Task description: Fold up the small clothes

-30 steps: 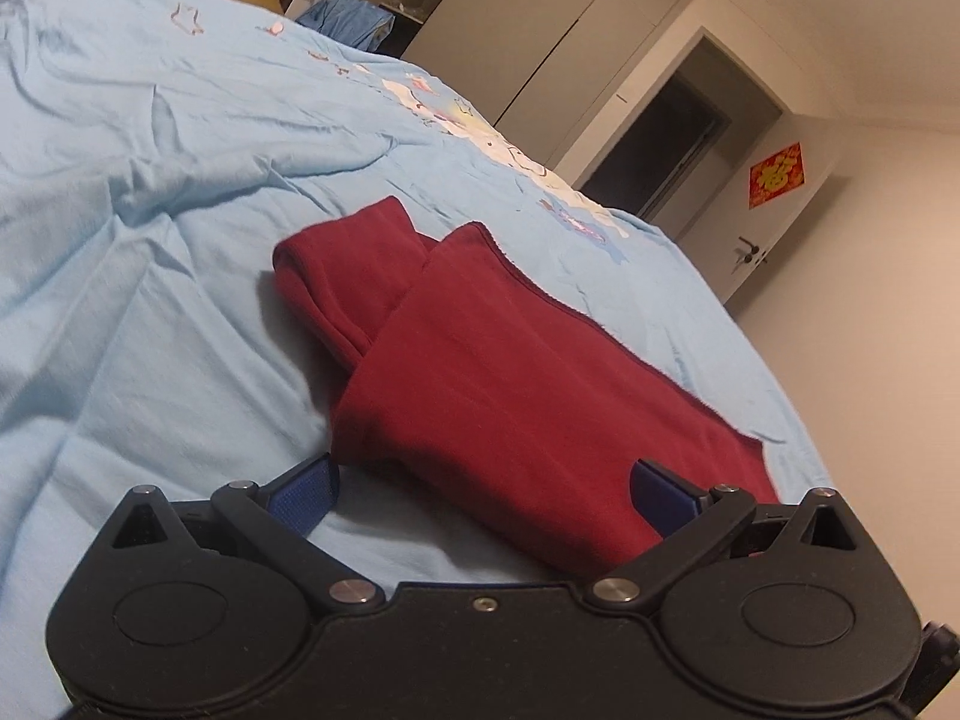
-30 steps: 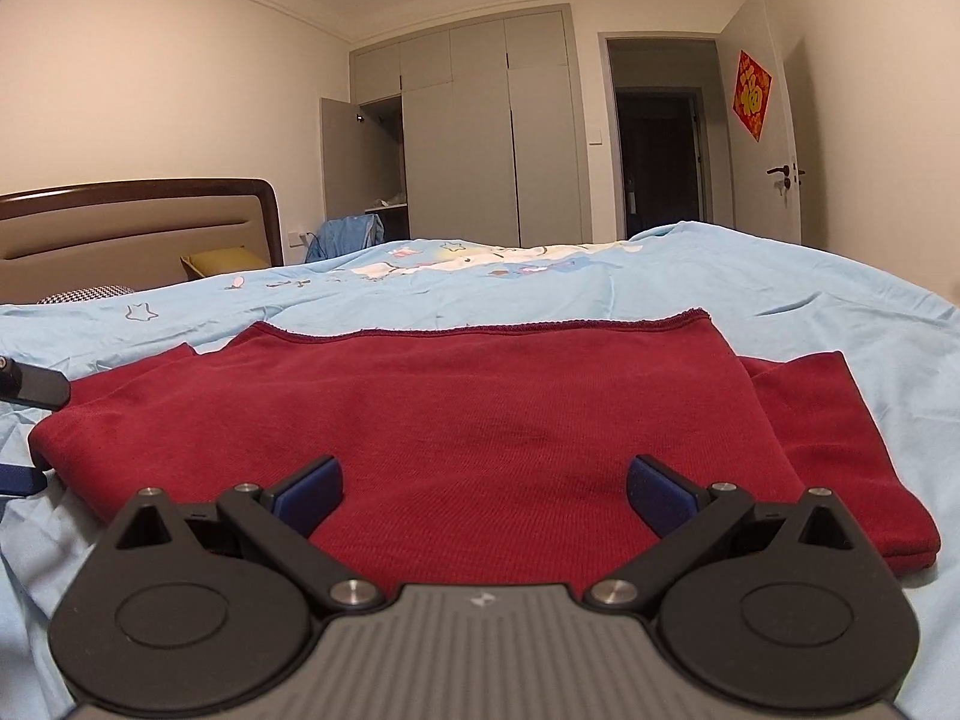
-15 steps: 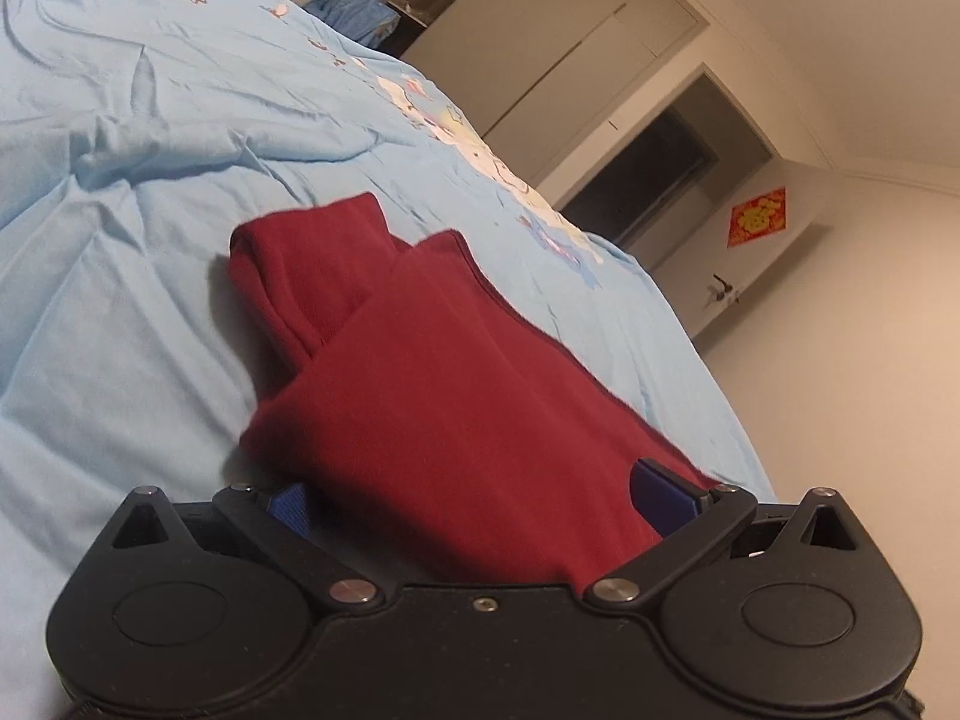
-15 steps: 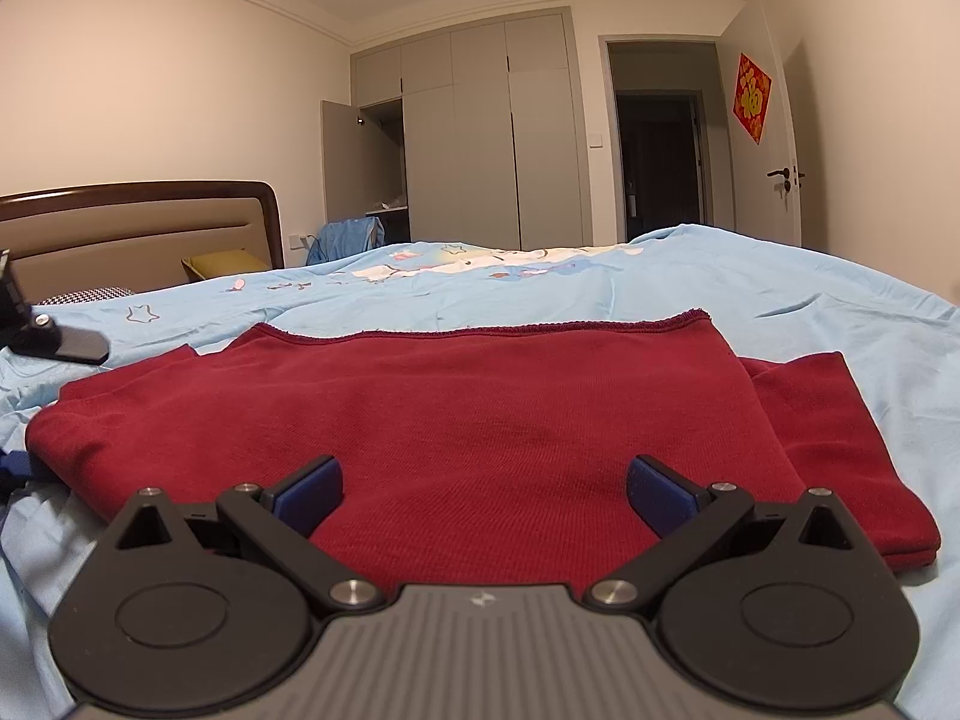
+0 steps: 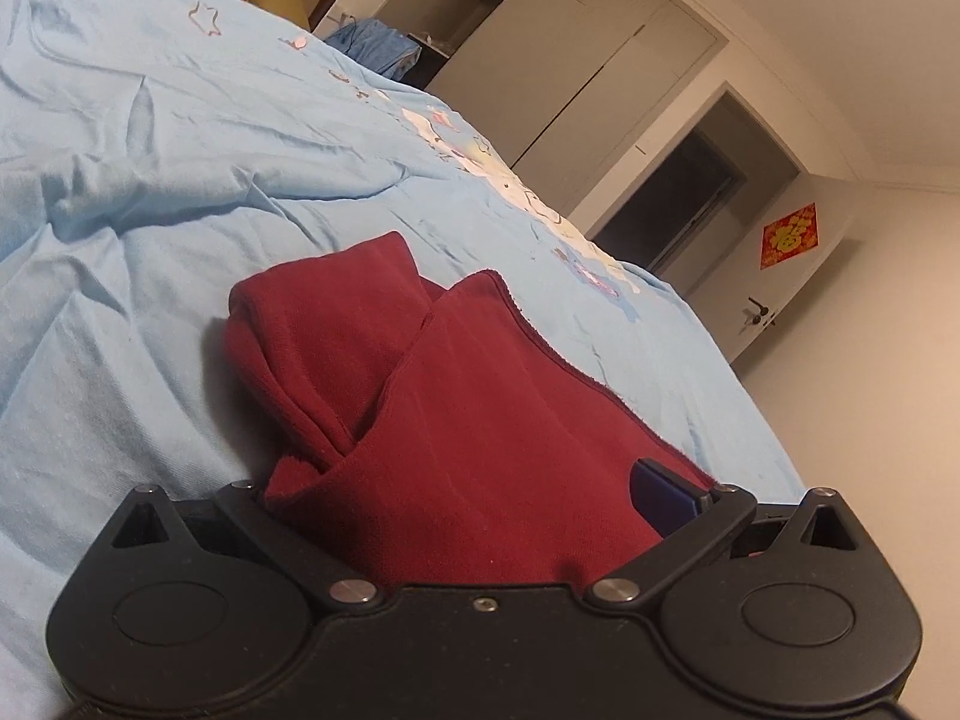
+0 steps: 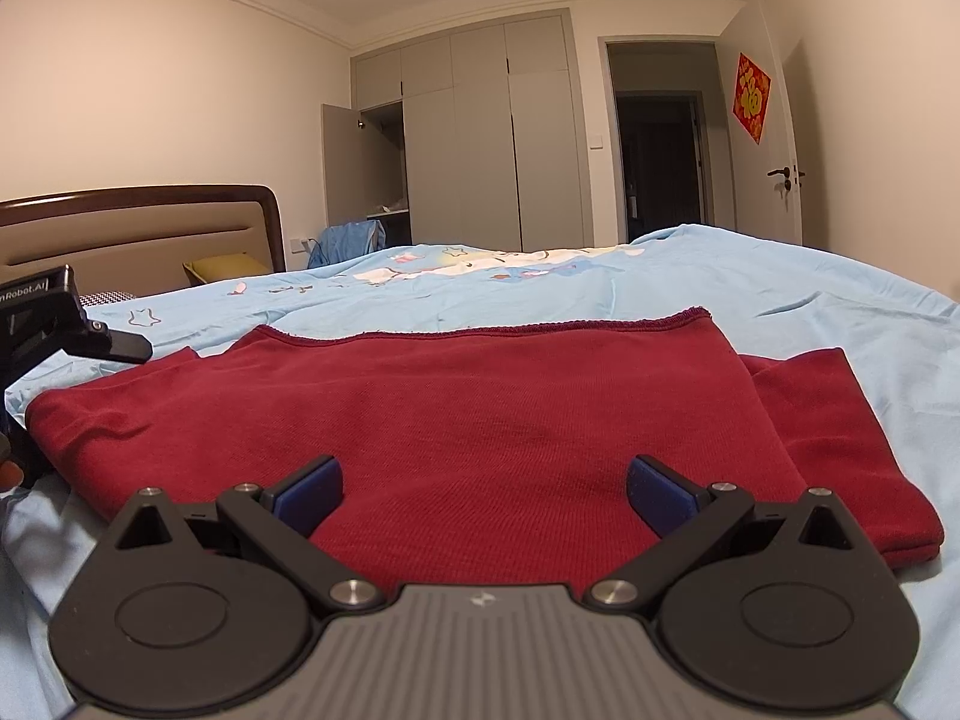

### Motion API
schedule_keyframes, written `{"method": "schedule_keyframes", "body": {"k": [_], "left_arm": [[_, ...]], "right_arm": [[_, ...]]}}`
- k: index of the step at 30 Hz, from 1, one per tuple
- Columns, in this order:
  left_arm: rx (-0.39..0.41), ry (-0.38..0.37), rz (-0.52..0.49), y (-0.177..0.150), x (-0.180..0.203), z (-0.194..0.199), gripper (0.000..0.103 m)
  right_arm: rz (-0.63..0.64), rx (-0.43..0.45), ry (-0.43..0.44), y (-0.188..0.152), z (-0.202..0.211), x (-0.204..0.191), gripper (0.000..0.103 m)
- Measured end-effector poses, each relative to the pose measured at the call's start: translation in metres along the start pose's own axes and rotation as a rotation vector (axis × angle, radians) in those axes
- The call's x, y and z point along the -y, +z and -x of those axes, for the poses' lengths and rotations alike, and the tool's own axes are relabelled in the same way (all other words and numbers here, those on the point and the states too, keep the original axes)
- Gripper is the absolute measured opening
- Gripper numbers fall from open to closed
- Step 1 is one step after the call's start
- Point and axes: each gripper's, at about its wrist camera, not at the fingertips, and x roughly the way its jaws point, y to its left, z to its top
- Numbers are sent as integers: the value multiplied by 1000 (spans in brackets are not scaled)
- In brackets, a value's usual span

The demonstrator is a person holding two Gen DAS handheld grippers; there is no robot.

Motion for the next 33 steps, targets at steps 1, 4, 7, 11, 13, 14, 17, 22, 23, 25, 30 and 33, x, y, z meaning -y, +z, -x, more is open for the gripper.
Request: {"method": "schedule_keyframes", "body": {"k": [1, 4, 7, 11, 13, 14, 17, 22, 23, 25, 30, 33], "left_arm": [[0, -7, 21, 1, -3, 0, 102], [-1, -15, 62, 4, -7, 1, 102], [-7, -7, 84, 8, -6, -1, 102], [-13, 36, 101, 11, -4, -2, 95], [-13, 72, 94, 12, -1, -2, 89], [-11, 91, 90, 12, 0, -2, 84], [-10, 154, 74, 14, 3, -2, 67], [-10, 219, 75, 19, 3, 0, 39], [-9, 219, 75, 19, 2, 1, 37], [-5, 222, 65, 19, 5, 4, 32], [14, 234, -23, 22, 22, 8, 21], [26, 229, -117, 25, 40, 11, 19]], "right_arm": [[0, 0, 0, 0, 0, 0, 103], [0, 0, 0, 0, 0, 0, 103], [0, 1, 0, 0, 0, 0, 103], [0, 1, 0, 0, 0, 0, 103], [0, 1, 1, 0, 0, 0, 103], [0, 1, 1, 0, 0, 1, 103], [-1, 3, 2, 0, 1, 0, 103], [-5, 7, 5, 0, 2, 0, 103], [-5, 8, 5, 0, 2, -1, 103], [-7, 9, 7, 0, 2, -1, 103], [-17, 16, 14, -2, 3, 0, 103], [-50, 31, 42, -2, 6, 5, 103]]}}
